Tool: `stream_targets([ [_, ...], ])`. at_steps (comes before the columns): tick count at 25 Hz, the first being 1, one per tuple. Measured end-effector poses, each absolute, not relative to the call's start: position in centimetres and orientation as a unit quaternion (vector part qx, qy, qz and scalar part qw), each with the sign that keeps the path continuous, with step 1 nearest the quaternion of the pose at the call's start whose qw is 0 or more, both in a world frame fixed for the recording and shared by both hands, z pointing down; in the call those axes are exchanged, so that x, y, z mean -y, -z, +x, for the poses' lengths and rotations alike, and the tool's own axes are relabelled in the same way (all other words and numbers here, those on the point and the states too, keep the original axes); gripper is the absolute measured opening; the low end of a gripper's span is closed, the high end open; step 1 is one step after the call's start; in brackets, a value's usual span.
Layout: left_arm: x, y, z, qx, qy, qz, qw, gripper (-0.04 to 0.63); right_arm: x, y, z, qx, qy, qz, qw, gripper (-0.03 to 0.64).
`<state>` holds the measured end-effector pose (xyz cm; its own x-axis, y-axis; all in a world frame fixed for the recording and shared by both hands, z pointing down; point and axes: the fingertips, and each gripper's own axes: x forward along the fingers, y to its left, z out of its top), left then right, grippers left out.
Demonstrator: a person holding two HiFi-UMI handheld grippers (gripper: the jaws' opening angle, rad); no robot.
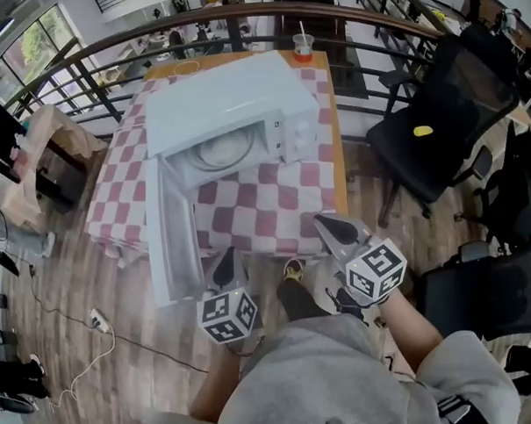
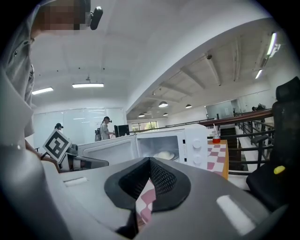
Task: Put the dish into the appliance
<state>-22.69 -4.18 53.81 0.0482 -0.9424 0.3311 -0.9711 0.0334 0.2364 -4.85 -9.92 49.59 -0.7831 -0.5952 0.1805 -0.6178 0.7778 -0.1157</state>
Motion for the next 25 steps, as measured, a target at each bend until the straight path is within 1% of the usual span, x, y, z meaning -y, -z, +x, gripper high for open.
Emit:
stream_targets([
  [8, -4.6, -53.7, -20.2, 0.681, -0.035, 0.7, 0.213, 0.011, 1.7, -47.4, 1.4, 0.932, -0.083, 0.345, 0.076, -0.002],
  [13, -6.4, -53.0, -20.1, 0.683, -0.027, 0.698, 0.211, 0.011, 0.4, -43.6, 5.9, 0.924, -0.022, 0.369, 0.094, -0.002],
  [17, -6.9, -52.7, -20.6, 0.692, -0.029, 0.691, 0.207, 0.011, 2.6, -39.6, 12.5, 0.889, 0.035, 0.448, 0.082, -0.002],
  [21, -7.4, -52.7, -21.3, 0.699, -0.03, 0.682, 0.211, 0.011, 3.2, -39.8, 16.2, 0.871, 0.022, 0.482, 0.09, -0.002],
  [25, -7.2, -53.1, -21.2, 0.7, -0.035, 0.68, 0.216, 0.011, 2.8, -42.3, 16.4, 0.87, -0.028, 0.484, 0.087, -0.002],
])
